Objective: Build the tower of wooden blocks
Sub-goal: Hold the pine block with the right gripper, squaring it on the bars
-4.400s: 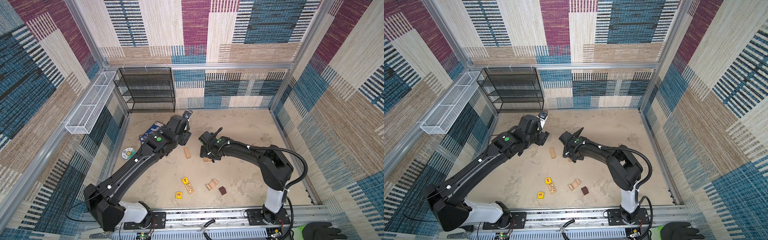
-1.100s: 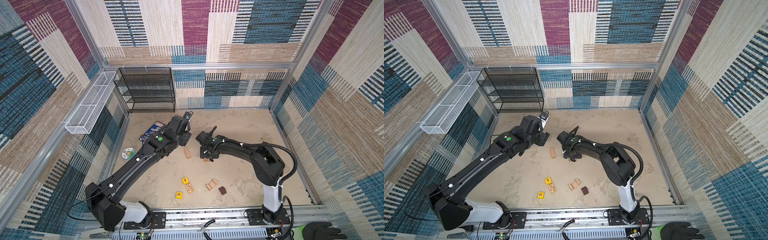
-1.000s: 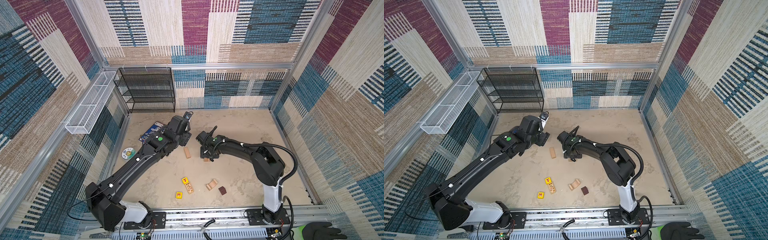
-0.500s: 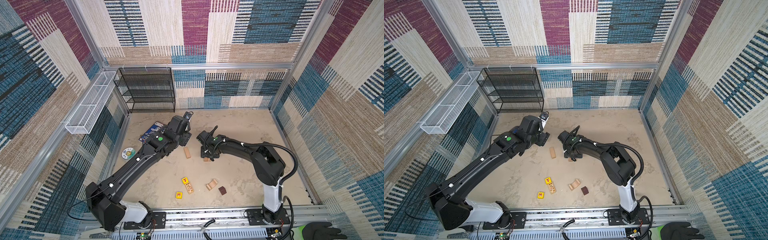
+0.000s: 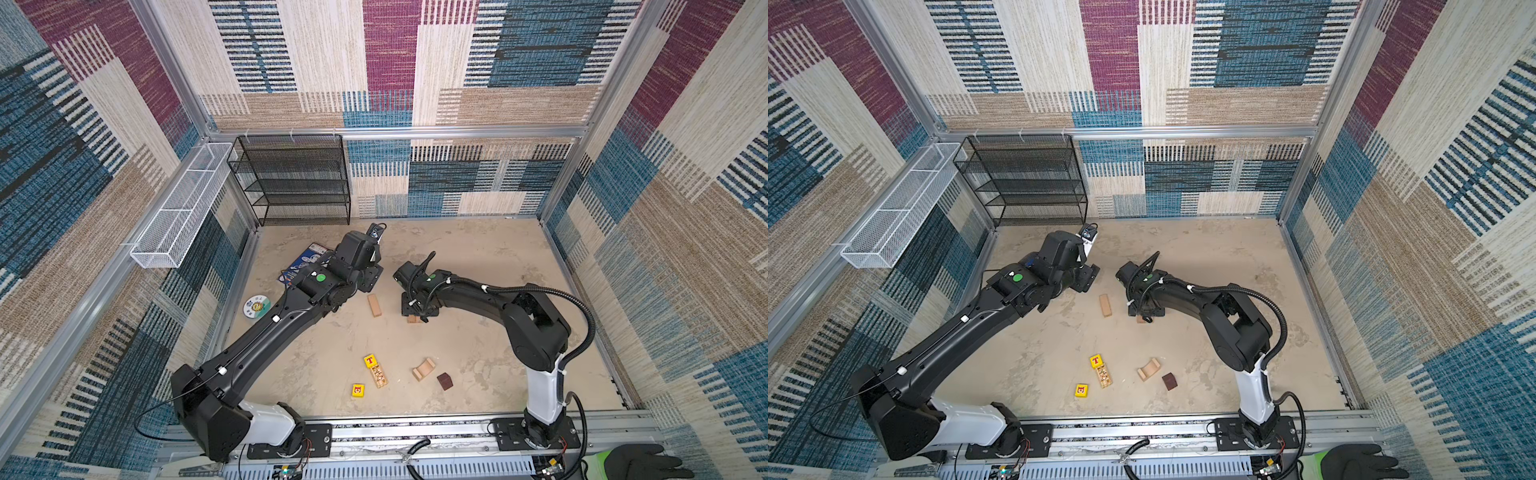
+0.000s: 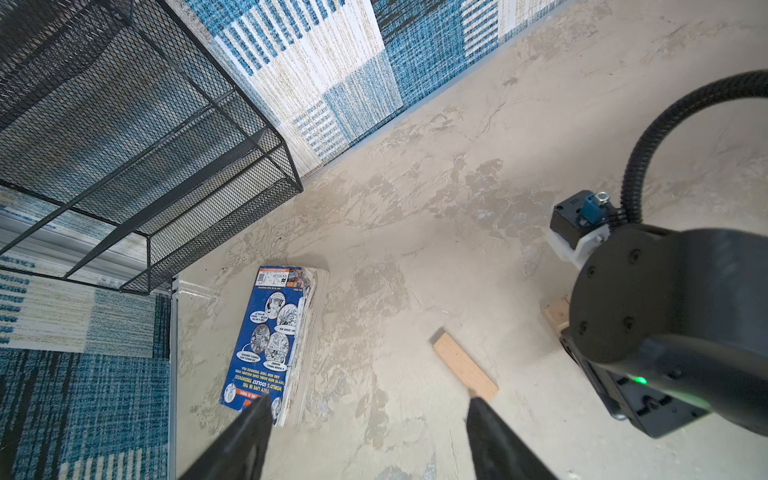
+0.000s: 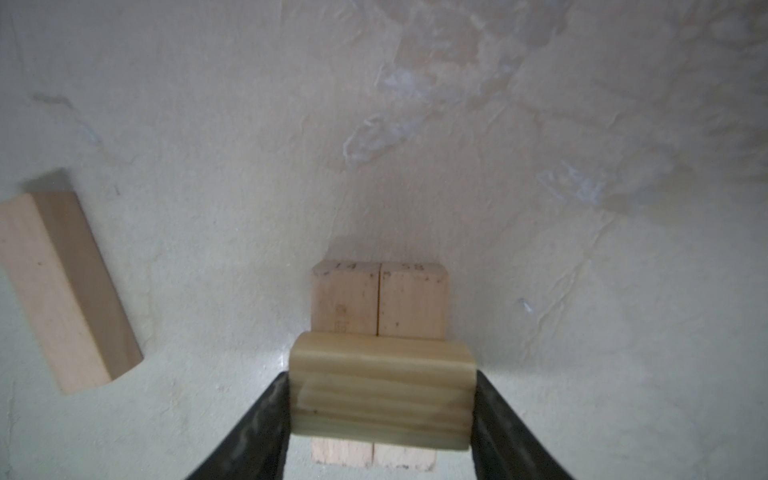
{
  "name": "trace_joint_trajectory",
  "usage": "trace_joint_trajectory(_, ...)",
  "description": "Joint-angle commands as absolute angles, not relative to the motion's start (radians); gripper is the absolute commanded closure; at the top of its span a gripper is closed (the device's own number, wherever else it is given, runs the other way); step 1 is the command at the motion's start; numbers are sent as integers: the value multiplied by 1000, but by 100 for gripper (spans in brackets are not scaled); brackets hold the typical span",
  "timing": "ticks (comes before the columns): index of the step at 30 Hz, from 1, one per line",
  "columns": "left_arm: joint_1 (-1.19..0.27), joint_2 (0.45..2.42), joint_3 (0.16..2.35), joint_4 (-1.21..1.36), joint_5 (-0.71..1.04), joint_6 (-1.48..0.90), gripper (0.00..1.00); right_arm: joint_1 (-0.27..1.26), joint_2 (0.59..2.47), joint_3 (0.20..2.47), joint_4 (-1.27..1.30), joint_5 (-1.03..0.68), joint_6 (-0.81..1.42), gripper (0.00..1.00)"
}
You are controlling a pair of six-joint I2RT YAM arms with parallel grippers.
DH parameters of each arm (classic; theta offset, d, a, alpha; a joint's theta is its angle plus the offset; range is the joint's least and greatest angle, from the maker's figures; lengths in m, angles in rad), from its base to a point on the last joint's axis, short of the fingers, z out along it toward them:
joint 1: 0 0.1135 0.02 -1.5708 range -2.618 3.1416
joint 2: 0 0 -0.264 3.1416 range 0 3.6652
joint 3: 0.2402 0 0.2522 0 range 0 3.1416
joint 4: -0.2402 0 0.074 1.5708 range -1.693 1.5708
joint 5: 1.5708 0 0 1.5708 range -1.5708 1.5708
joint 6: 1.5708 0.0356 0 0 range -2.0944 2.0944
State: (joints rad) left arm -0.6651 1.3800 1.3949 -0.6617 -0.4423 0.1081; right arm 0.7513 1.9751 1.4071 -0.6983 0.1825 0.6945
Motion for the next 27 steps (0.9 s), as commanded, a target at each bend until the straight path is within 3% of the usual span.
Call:
trace_joint_trajectory(1, -664, 1375, 1392, -644, -454, 125, 22, 751, 1968, 1405, -686, 174, 692, 36)
trace_joint_trajectory(27, -664, 1376, 1391, -643, -457, 127, 22, 752, 1973, 1410, -684, 159, 687, 34)
